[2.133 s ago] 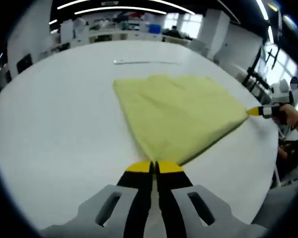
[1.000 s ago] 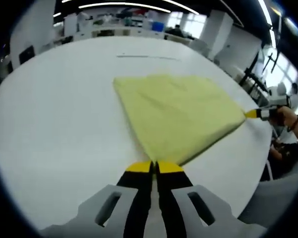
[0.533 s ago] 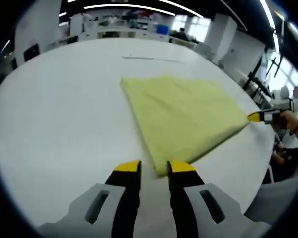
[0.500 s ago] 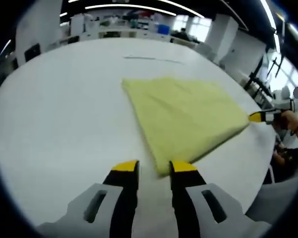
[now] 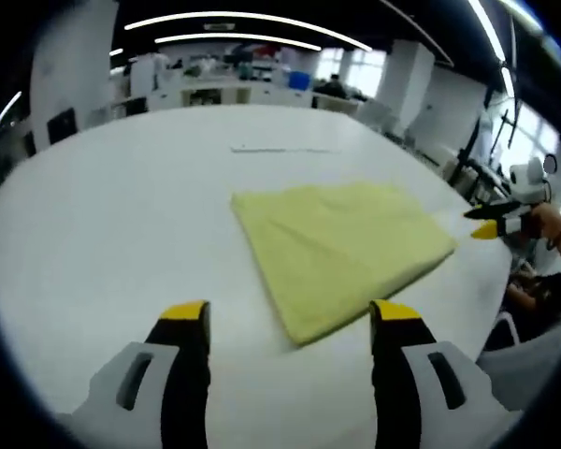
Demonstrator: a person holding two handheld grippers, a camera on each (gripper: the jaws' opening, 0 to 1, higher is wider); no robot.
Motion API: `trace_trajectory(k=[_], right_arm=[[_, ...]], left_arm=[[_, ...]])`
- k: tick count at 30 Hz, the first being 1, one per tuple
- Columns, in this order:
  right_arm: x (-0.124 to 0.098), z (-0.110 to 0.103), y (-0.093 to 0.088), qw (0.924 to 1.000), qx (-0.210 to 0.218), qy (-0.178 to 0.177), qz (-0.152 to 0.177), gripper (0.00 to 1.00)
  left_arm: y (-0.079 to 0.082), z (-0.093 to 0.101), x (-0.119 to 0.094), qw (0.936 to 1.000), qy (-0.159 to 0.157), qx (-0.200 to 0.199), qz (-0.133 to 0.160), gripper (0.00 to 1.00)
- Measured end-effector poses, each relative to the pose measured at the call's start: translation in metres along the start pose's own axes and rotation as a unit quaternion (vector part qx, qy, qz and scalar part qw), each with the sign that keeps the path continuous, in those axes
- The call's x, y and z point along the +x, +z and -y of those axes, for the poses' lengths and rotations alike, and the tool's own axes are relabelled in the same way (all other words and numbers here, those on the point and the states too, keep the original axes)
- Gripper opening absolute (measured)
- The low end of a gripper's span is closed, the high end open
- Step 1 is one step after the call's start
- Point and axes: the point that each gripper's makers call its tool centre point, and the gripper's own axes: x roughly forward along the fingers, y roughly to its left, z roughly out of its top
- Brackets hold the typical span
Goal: Fold the garment on the visible template until the final outline fits inside the template.
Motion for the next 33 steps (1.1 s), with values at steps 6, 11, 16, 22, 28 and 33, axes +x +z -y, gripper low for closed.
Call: trace_trajectory(k=[6, 11, 16, 22, 28, 33], right_arm=[[-0.019, -0.018, 0.015, 0.9998, -0.008, 0.013, 0.015, 0.83], [-0.033, -0.033, 0.026, 0.9988, -0.006, 0.024, 0.043, 0.88], [-0.043, -0.042, 0.027, 0.9972, -0.012, 0.031, 0.067, 0.99], [-0.046, -0.047, 0.012, 0.997, -0.048, 0.024, 0.055, 0.99], [-0.051, -0.05, 0.006, 0.9965, -0.046, 0.027, 0.065, 0.99], [-0.055, -0.05, 0.006, 0.9961, -0.049, 0.024, 0.069, 0.99]], left_arm=[[0.004, 0.008, -0.013, 0.9999, -0.009, 0.014, 0.005, 0.8], [0.008, 0.014, -0.025, 0.9997, -0.014, 0.017, 0.013, 0.86], [0.009, 0.019, -0.035, 0.9997, -0.015, 0.003, 0.021, 0.9], [0.008, 0.026, -0.043, 0.9994, -0.016, 0.009, 0.031, 0.99], [0.013, 0.026, -0.053, 0.9989, -0.011, 0.018, 0.042, 0.99], [0.008, 0.027, -0.056, 0.9988, -0.007, 0.037, 0.031, 0.99]])
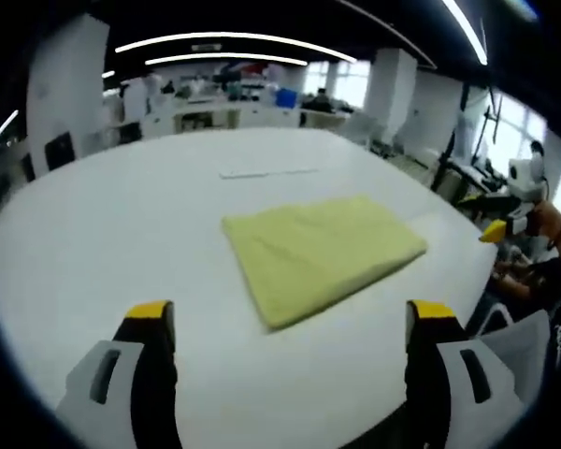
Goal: Fold the garment on the visible template until the final outline fits inside the template.
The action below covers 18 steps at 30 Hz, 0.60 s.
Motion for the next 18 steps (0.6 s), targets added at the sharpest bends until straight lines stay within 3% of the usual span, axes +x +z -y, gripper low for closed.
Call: trace_trajectory(k=[10, 18], right_arm=[[-0.005, 0.001, -0.001, 0.9999, 0.004, -0.006, 0.012, 0.99], [-0.002, 0.001, -0.009, 0.9999, 0.006, -0.01, -0.008, 0.99]], left_arm=[[-0.008, 0.005, -0.006, 1.0, 0.002, 0.002, 0.001, 0.99], [-0.01, 0.009, -0.007, 1.0, 0.002, 0.004, 0.0, 0.99]])
